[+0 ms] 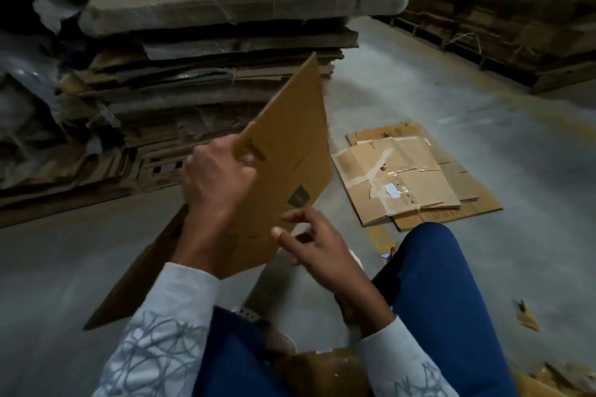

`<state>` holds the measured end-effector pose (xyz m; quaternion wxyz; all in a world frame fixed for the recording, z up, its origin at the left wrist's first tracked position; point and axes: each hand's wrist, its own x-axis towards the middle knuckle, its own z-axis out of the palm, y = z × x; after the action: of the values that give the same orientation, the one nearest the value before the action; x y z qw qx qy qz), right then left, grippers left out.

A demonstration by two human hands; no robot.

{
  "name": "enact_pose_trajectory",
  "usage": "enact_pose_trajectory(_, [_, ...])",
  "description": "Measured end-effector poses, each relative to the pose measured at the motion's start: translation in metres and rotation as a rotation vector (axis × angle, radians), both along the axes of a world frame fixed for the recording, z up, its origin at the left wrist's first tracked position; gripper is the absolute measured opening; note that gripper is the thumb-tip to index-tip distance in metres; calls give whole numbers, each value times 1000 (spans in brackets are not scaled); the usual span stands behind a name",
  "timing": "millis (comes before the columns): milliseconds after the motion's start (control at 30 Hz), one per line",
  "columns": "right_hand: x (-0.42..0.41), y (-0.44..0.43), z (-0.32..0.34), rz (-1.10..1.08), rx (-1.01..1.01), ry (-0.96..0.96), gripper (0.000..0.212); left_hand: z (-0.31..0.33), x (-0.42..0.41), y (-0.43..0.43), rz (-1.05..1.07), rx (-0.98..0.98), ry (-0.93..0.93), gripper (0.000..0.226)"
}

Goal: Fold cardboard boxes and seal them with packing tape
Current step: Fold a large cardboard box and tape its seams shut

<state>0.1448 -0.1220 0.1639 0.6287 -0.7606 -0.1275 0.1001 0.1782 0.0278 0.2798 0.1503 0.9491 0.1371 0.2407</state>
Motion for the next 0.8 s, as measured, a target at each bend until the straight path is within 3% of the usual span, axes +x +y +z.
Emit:
enact_pose_trajectory(133, [17, -22, -8, -237, 165, 166, 20, 8, 0, 42, 4, -52, -21, 21])
enact_pose_trajectory(300, [37, -55, -14, -357, 159, 162, 25, 12, -2, 74, -112, -188, 38, 19])
enact_pose_trajectory(400, [58, -66, -19, -418, 6, 53, 44, 23, -10, 93, -231, -289, 56, 20])
enact_pose_trajectory(500, [86, -74, -25, -422, -320, -104, 68, 44, -19, 111, -380, -424, 37, 30])
enact_pose_trajectory(600, [108, -77, -33, -329, -452, -151, 57, 60, -22, 123, -462, -523, 12, 33])
enact_pose_trajectory(667, [110, -70, -31, -307, -436, -148, 48, 45, -1, 132, -275, -356, -28, 33])
enact_pose_trajectory(733, [106, -52, -23, -318, -551, -221, 45, 11, 18, 133, 86, -86, 20, 72])
enact_pose_trajectory(800, [104, -25, -21, -312, -667, -337, 41, -35, 25, 117, 212, -278, 112, 113])
